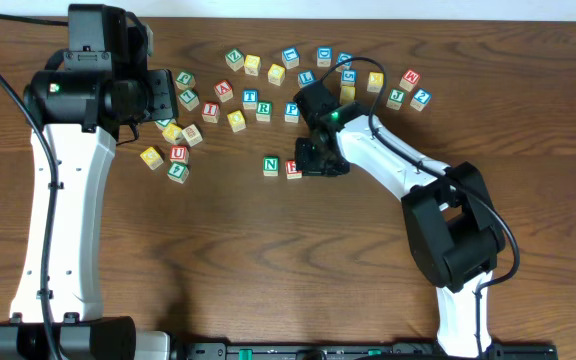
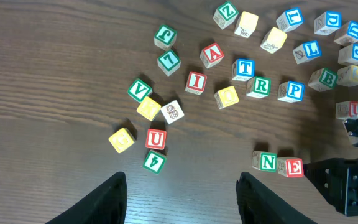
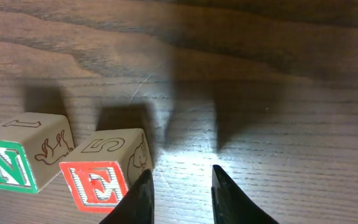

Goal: Spell out NEURIPS

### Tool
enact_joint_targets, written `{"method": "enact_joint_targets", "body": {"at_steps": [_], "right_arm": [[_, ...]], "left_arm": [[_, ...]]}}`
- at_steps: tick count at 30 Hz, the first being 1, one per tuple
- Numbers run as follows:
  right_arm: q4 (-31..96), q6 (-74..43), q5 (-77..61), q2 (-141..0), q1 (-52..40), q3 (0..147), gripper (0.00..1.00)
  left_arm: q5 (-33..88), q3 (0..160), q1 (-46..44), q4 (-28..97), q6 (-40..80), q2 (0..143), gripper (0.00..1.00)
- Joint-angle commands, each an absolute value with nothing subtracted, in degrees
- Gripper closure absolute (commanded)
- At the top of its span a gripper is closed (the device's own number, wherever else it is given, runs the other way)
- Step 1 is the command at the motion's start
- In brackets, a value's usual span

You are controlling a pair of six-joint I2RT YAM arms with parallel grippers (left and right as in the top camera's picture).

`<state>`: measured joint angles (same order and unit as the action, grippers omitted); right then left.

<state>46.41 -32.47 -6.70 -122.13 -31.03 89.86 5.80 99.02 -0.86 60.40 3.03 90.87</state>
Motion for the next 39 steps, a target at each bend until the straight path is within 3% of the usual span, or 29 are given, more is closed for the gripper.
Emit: {"method": "enact_joint_targets", "body": {"at_steps": [1,39], "right_arm": [[46.39,-33.91,-7.31,-122.17,-31.57,89.43,0.75],[41.54,-33.30,-8.16,-122.15,-32.67,89.49,0.75]], "left_arm": [[5.30,99.31,-0.91,60.62,3.31,90.67,0.44],[5.30,99.31,-0.91,60.62,3.31,90.67,0.44]]}}
